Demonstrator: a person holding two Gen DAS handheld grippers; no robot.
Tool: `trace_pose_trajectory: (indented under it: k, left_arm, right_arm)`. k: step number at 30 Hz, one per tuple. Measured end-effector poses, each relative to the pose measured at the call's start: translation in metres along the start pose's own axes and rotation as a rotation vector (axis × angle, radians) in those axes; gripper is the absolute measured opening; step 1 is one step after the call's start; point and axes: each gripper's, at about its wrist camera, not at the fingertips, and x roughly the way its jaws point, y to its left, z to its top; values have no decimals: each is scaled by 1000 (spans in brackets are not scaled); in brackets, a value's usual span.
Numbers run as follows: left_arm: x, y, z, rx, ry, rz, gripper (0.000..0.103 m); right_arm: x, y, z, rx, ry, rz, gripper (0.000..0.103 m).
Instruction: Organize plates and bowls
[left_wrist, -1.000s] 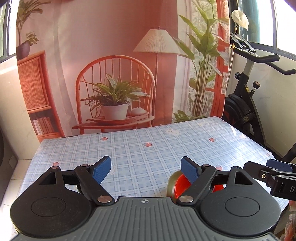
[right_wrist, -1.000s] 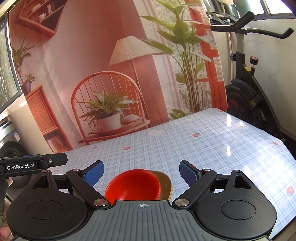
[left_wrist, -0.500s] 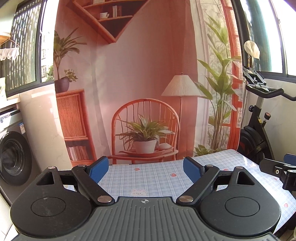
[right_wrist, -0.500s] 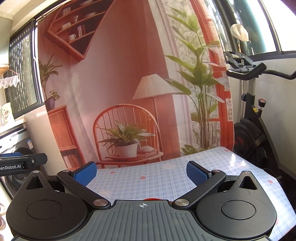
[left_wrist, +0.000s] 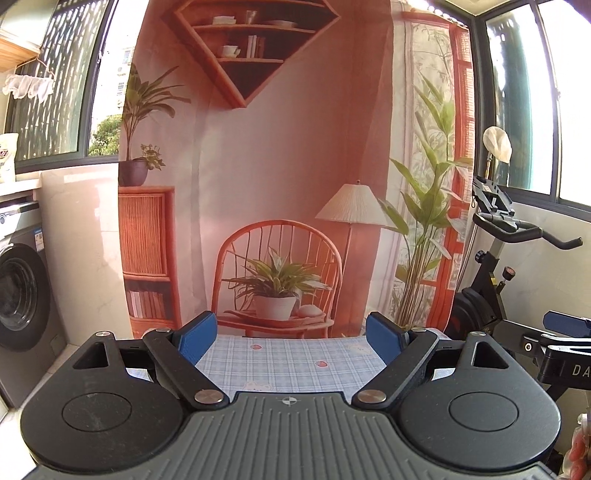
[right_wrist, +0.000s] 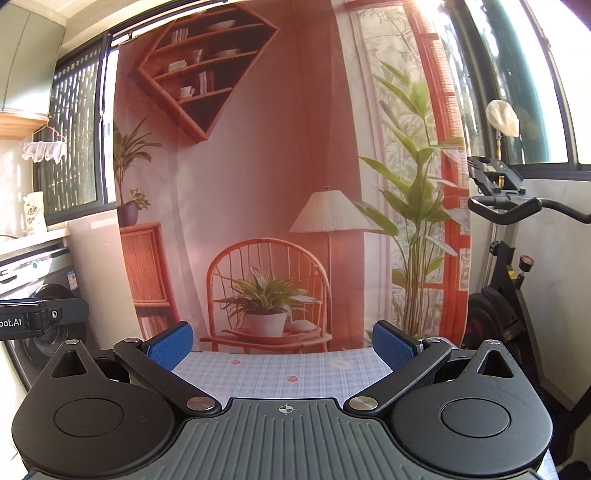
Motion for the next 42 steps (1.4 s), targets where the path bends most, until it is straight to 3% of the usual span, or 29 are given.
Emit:
trace_pose_trajectory:
  k: [14, 23, 42]
  left_arm:
    - [7, 2, -6, -34, 15, -11, 89]
    - [7, -2, -7, 27, 5, 3, 89]
    - [10, -2, -8, 48, 17, -8, 89]
  right_arm:
    - [-1, -5, -6, 24, 15, -20, 103]
    - [-1, -9, -8, 35, 13, -24, 103]
    - [3, -10, -11, 34, 20, -20, 103]
